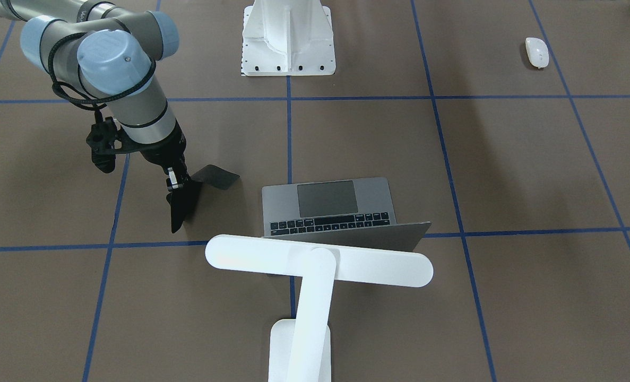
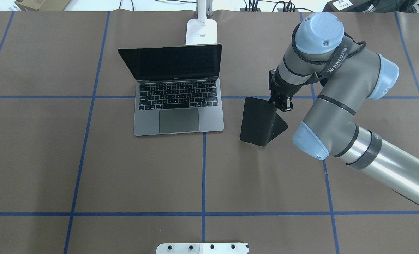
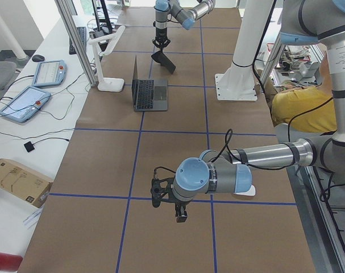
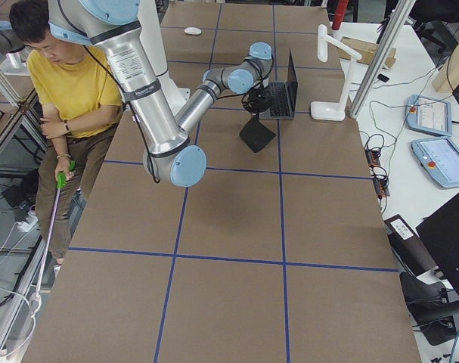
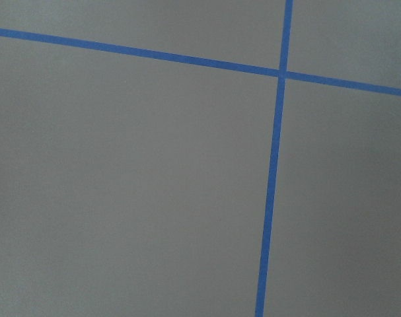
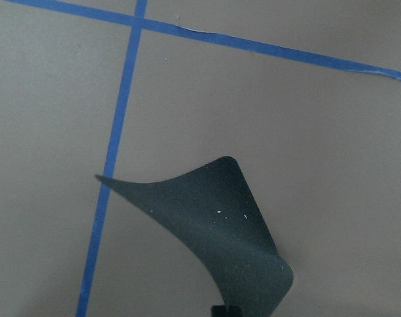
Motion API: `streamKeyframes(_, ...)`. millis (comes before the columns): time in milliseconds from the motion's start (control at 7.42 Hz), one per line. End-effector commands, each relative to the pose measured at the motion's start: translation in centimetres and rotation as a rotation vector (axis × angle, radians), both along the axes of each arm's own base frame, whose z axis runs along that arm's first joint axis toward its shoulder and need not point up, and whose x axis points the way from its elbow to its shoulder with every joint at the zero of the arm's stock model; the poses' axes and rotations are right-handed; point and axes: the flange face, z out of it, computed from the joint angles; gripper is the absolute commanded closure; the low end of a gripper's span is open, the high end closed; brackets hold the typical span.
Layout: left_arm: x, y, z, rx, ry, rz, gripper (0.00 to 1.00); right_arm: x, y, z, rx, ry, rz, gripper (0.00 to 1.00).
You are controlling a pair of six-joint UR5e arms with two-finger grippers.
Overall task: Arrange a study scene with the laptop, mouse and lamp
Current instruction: 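Lower the mouse pad onto the table beside the laptop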
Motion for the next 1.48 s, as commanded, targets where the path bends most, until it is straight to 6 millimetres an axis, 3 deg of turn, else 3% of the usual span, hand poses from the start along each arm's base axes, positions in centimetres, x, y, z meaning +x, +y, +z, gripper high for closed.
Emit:
streamKeyframes(0,0.0,0.0,-0.3,0.008,0.009,0.000,0.00,-2.4,-3.3,1.6,0.033,0.000,0.022,1.00)
streamKeyframes(269,0.0,-0.1,-0.8,0.017,0.007,-0.001,0.00,-4.0,-4.7,0.8,0.052,0.024,0.052,1.00)
streamKeyframes(404,0.0,-0.1,-1.2,0.022,0.007,-0.002,0.00,-5.8,-4.6,1.1,0.049,0.021,0.054,1.00)
streamKeyframes(808,0.1,0.5,-0.7,0.012,0.008,0.000,0.00,-7.7,-4.0,1.6,0.065,0.021,0.063,0.97)
streamKeyframes(943,0.1,0.5,-0.6,0.009,0.009,0.000,0.00,-7.7,-3.9,1.9,0.067,0.024,0.053,0.54)
streamKeyframes(1078,0.1,0.6,-0.6,0.009,0.009,-0.001,0.00,-7.6,-3.9,1.7,0.099,0.022,0.028,0.01)
streamKeyframes(1347,0.1,0.5,-0.6,0.008,0.009,0.000,0.00,-7.2,-3.7,1.2,0.134,0.006,0.005,0.00)
